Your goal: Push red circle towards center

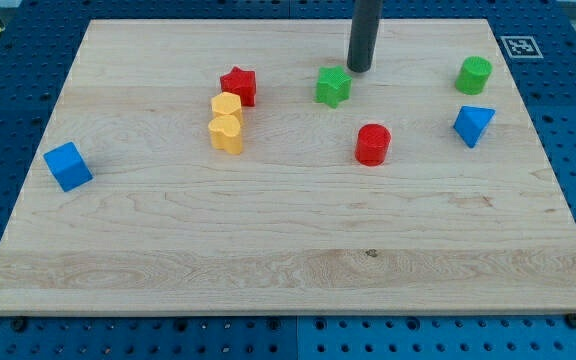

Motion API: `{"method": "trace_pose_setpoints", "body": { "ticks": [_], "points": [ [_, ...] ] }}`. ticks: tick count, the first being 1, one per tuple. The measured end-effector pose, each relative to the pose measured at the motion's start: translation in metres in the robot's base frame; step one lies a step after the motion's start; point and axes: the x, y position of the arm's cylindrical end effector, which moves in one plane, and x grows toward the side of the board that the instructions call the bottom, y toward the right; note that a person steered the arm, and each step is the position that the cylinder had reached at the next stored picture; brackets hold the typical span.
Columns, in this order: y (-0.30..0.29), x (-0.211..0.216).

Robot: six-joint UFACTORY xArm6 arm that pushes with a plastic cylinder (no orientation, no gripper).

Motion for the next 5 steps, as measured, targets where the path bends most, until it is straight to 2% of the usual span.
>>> {"method": "trace_pose_setpoints", "body": {
  "ticks": [1,2,3,4,5],
  "points": [
    [-0.008,0.031],
    [-0.064,0.054],
    [-0.088,0.058],
    [-0.067,0.043],
    [-0.009,0.045]
  ]
}}
